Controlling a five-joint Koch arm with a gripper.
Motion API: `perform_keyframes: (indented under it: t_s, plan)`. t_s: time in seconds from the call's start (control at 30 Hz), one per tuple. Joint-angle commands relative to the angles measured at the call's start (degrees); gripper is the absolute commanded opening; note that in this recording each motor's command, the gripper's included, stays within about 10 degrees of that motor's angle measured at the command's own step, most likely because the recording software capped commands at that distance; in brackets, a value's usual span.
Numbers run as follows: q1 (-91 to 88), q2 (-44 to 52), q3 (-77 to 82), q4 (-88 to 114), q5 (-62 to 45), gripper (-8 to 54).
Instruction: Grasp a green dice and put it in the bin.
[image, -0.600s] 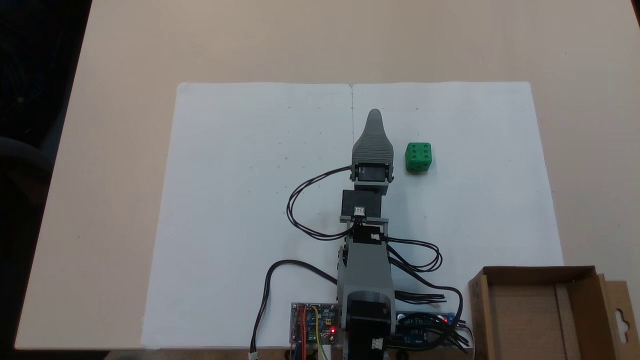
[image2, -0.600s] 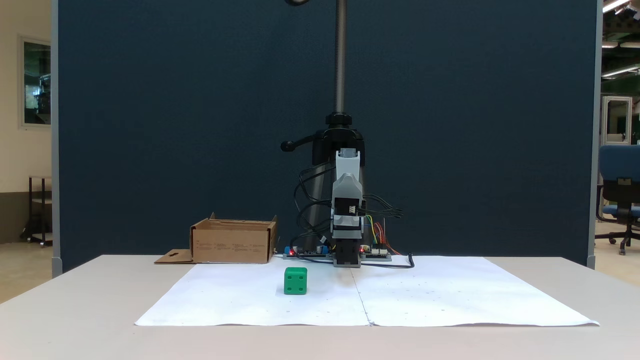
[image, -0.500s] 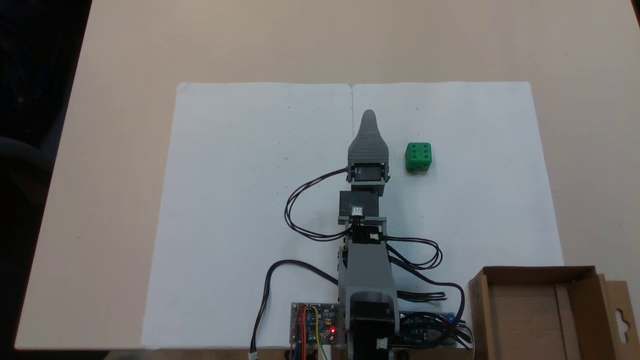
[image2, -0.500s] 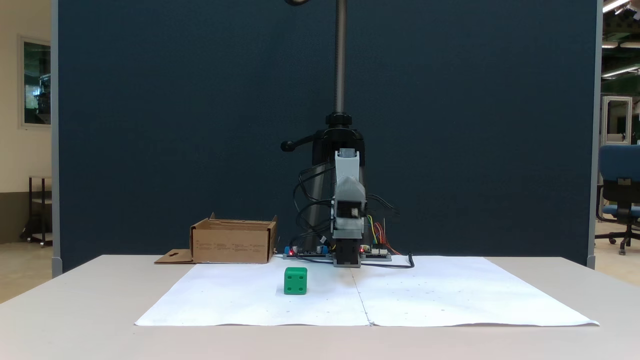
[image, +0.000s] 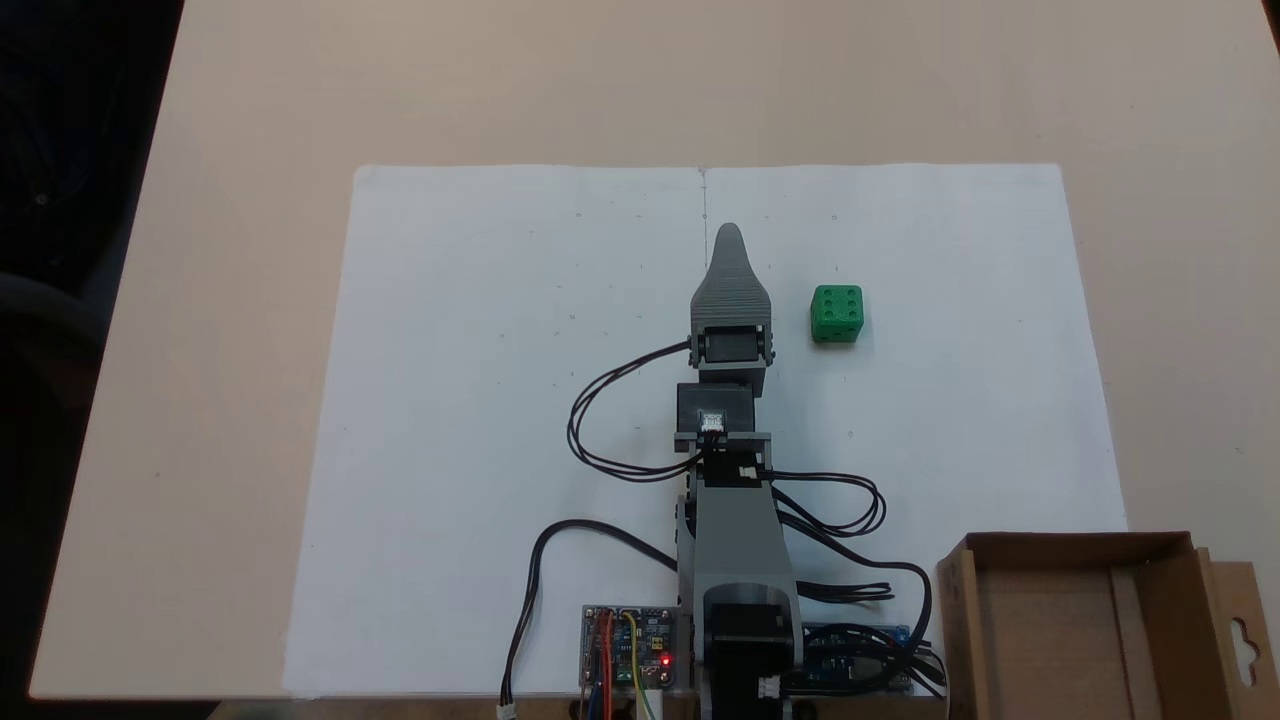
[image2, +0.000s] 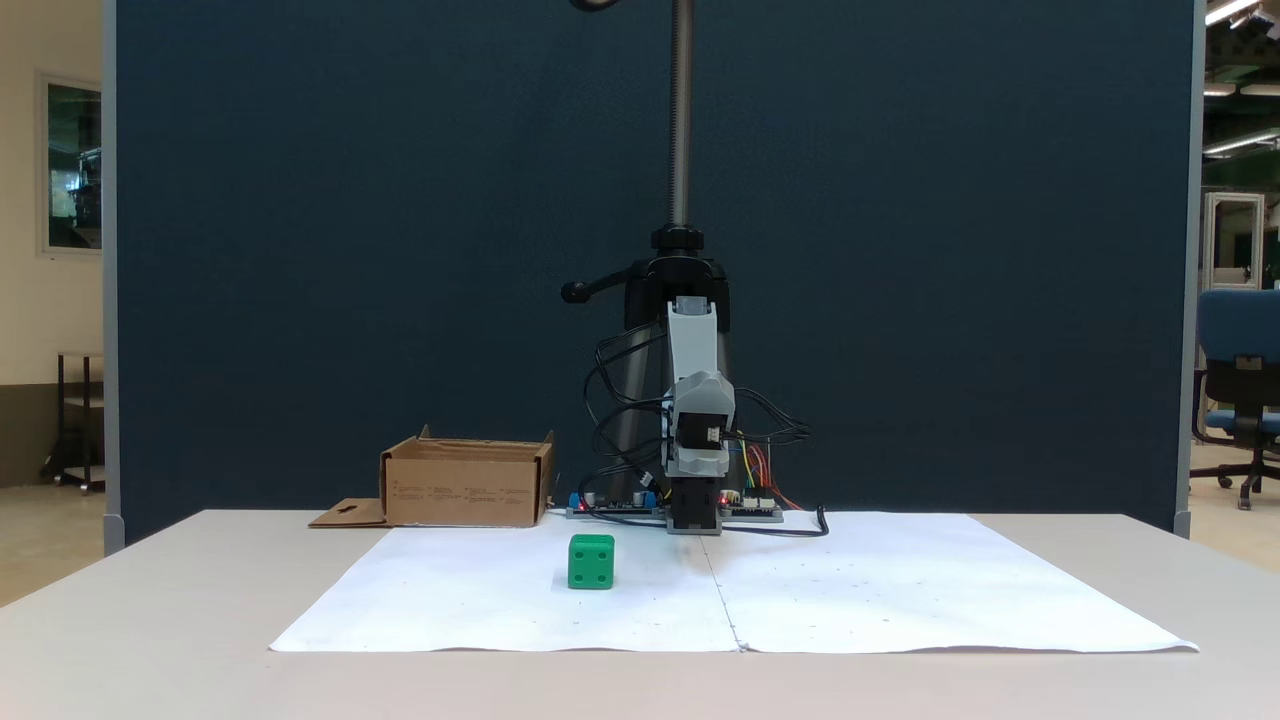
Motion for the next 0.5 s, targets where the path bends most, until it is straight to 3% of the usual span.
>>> perform_keyframes:
  t_s: [0.0,0.47]
  plan:
    - [-0.4,5.7,3.8,-1.4,2.2,43.1]
    - [-0.5,5.8,3.5,-1.4,1.9,41.2]
